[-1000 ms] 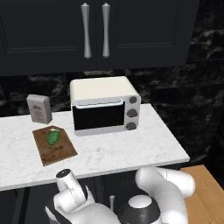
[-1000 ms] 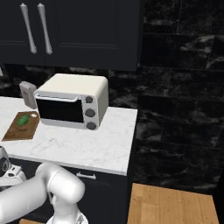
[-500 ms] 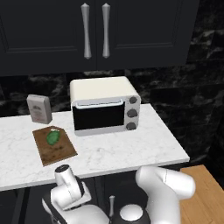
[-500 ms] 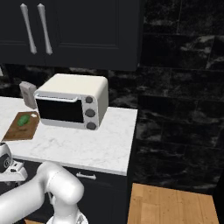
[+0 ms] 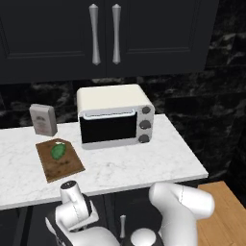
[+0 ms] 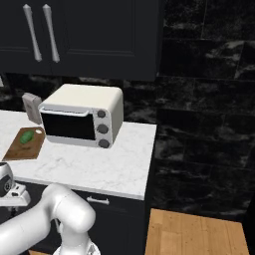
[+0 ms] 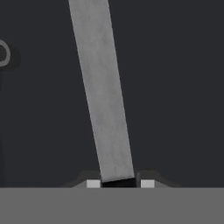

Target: Place the appropriate cutting tool for cutting the broccoli skin on the cutting board.

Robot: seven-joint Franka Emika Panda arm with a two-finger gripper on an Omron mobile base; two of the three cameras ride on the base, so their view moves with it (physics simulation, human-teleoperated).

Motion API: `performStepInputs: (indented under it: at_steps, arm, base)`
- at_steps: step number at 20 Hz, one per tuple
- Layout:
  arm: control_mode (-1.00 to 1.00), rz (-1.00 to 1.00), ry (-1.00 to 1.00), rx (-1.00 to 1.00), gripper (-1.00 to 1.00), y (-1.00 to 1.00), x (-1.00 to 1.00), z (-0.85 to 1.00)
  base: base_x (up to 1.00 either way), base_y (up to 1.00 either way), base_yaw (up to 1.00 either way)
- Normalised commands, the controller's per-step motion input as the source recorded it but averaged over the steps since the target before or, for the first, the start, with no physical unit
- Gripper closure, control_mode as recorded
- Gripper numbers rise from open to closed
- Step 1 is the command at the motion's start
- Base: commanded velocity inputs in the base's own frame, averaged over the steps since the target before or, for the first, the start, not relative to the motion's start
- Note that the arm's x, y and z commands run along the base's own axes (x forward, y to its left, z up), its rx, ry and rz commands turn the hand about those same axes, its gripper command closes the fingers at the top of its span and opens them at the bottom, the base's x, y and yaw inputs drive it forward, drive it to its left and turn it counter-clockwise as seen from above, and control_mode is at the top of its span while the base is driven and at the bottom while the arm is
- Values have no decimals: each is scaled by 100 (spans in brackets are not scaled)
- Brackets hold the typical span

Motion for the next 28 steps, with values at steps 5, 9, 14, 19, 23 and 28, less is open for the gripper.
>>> performStepInputs:
  at_steps: [5,9,14,19,23,28]
  arm:
    - [-100,0,0,0,100,-15,-52,-65]
    - [-100,0,0,0,100,-14,-64,-72]
    - [-100,0,0,0,100,-17,-71,-84]
    - [-100,0,0,0,100,-21,-69,-71]
    - [-100,0,0,0,100,-33,-64,-40]
    - [-100,0,-3,2,100,-43,-30,21]
  base:
    - [0,0,0]
    - [0,0,0]
    - [0,0,0]
    - [0,0,0]
    - [0,0,0]
    - [0,0,0]
